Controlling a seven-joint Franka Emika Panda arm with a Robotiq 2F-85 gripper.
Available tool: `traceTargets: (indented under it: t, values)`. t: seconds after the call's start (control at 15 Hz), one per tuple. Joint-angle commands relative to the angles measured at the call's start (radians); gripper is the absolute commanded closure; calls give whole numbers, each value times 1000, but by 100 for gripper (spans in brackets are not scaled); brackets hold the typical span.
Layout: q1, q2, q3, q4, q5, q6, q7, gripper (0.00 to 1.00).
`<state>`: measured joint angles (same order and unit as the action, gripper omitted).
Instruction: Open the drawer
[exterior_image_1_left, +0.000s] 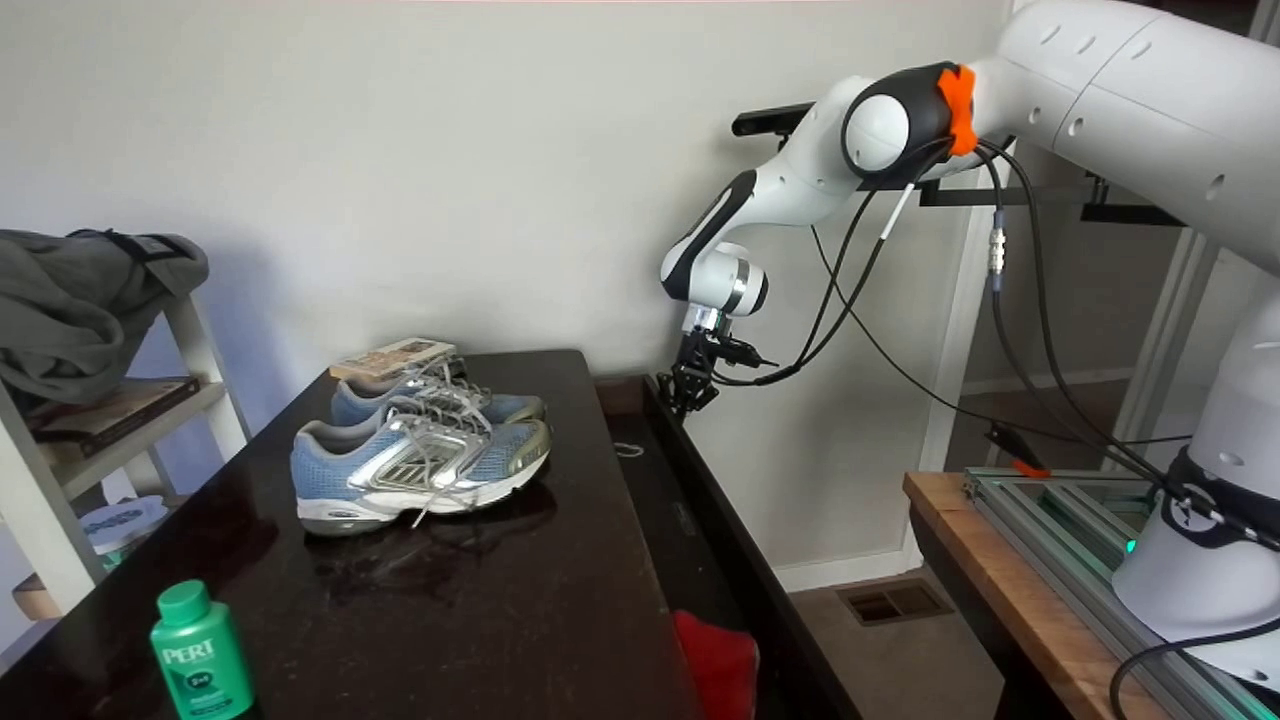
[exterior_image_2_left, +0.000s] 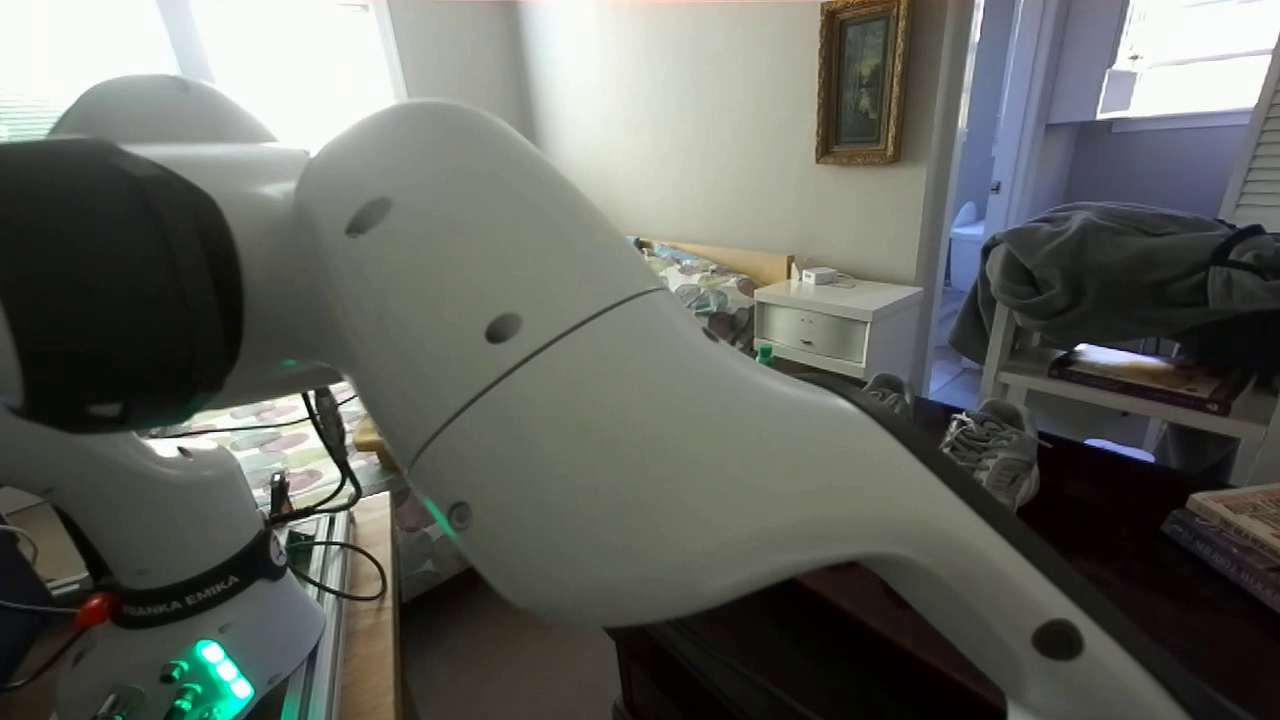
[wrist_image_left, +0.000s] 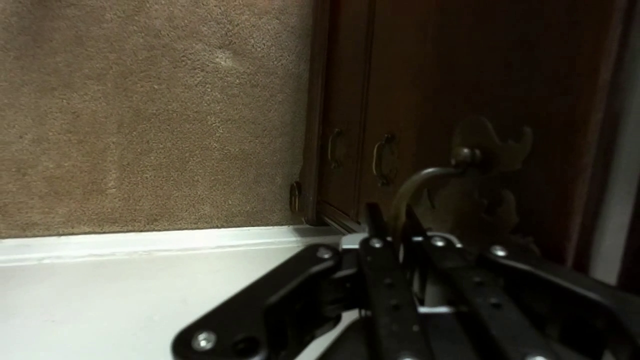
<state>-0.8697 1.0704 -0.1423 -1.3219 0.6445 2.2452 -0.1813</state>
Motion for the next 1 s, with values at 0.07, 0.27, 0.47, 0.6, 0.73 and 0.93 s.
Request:
traceTargets:
  t: [0.07,0.27,0.47,0.6,0.73,0.93]
  values:
    - [-9,13,-53,-61,-103,50,12,98]
    - [-10,24,-50,-51,-93,98,1,98]
    - [-21,33,-45,-37,-96,104,-22,98]
    - [-25,37,-43,-28,-97,102,-29,98]
    - [-36,46,-33,-20,-86,124,-53,98]
    - [-52,54,-18,-10,-76,140,-79,98]
